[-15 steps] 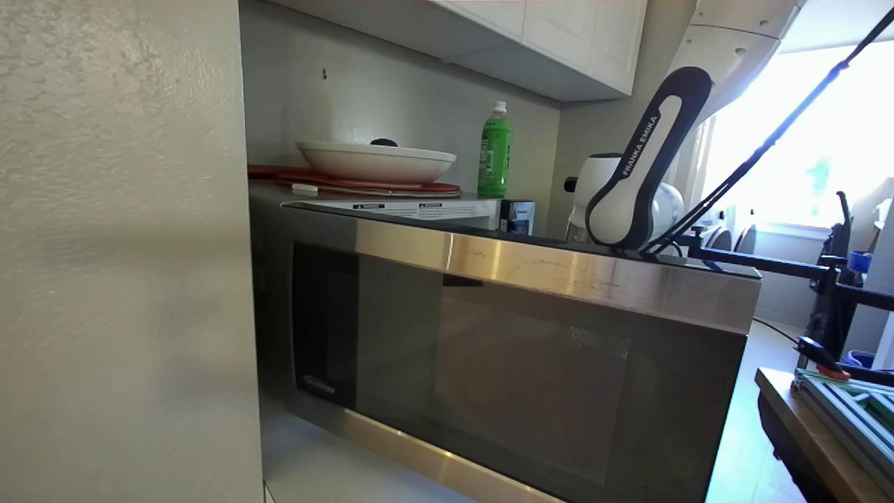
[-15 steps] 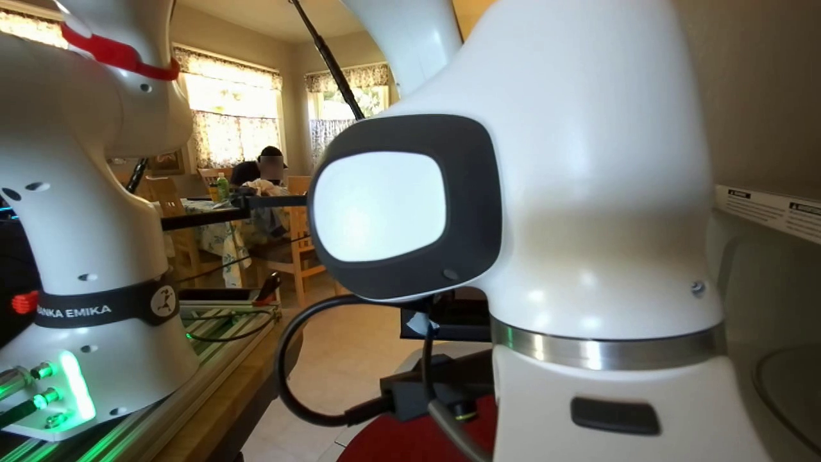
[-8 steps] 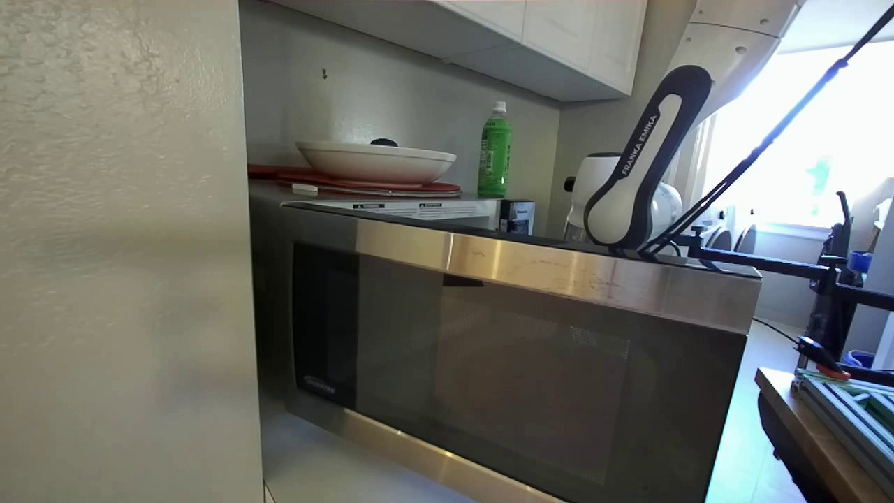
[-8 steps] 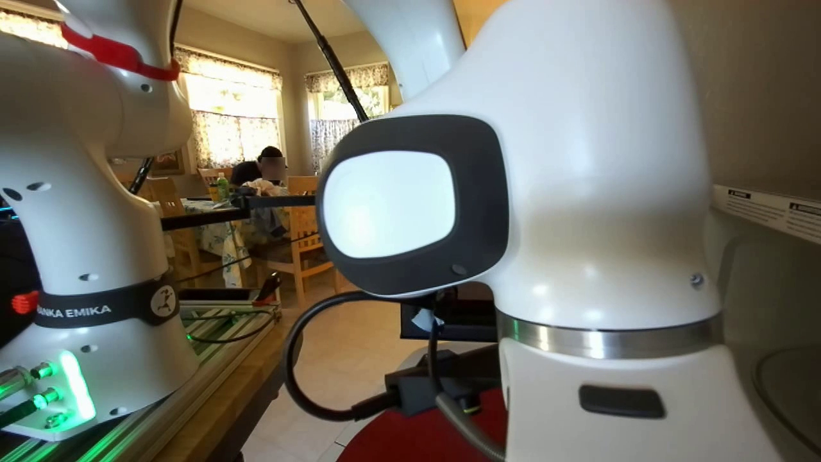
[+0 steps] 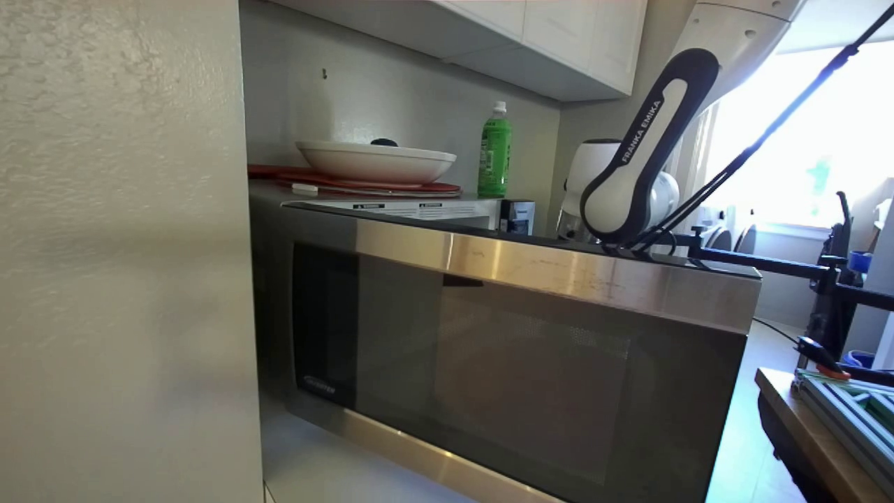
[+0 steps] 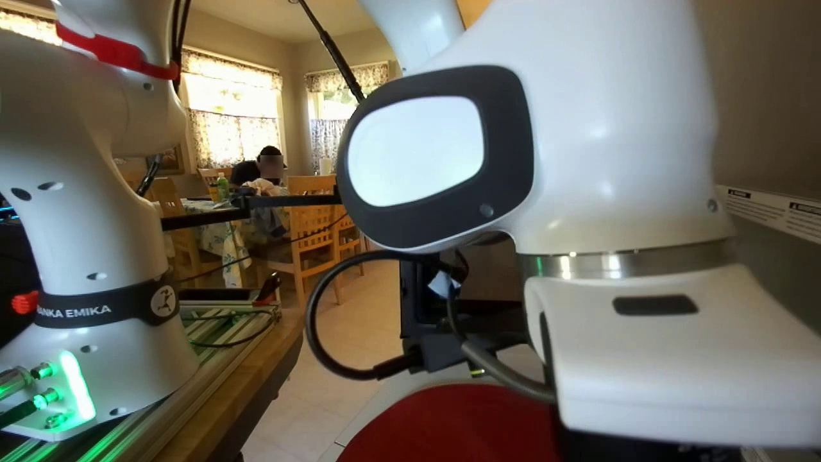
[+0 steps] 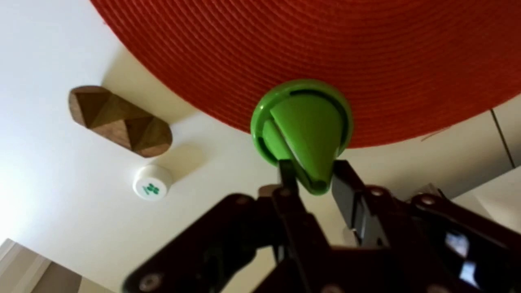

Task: Place the green cone shaped object on the far left side of the red mat in front of the microwave

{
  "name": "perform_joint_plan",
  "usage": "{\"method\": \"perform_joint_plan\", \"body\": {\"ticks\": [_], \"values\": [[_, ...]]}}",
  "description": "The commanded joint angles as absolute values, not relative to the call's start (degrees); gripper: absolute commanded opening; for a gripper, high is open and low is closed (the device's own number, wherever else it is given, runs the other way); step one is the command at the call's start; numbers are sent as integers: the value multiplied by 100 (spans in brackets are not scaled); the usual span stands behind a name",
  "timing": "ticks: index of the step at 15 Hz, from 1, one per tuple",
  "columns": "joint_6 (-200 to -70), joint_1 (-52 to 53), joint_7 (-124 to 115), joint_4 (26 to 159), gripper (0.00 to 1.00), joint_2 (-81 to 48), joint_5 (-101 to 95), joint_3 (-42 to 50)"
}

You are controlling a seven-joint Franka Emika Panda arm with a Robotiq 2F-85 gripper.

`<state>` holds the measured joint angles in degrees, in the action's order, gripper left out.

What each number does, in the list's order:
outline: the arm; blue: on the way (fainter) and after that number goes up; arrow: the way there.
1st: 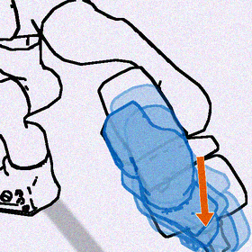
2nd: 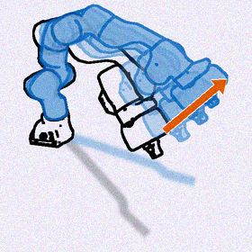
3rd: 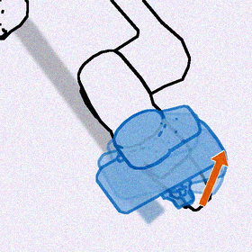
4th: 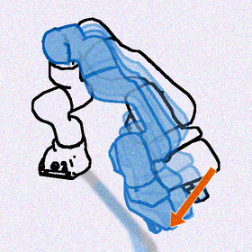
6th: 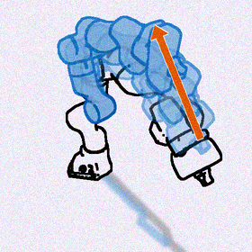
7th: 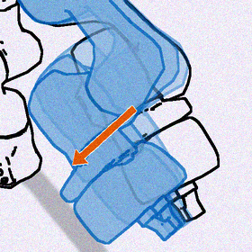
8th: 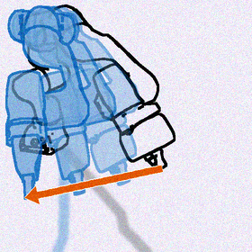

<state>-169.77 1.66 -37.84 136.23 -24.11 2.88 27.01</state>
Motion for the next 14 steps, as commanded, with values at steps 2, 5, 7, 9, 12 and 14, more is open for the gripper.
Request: {"method": "perform_joint_plan", "body": {"ticks": [2,5,7,9,12,14], "values": [[-16515,437,-3675,13772,7,-1735,167,2778],[-16238,362,-3611,13791,7,-1390,135,2394],[-16092,319,-3577,13804,7,-1243,87,2123],[-16007,306,-3533,13839,7,-1158,25,1865],[-16033,315,-3319,13987,7,-1044,-73,1496],[-16077,332,-3053,14084,7,-1003,-139,1270]]}}
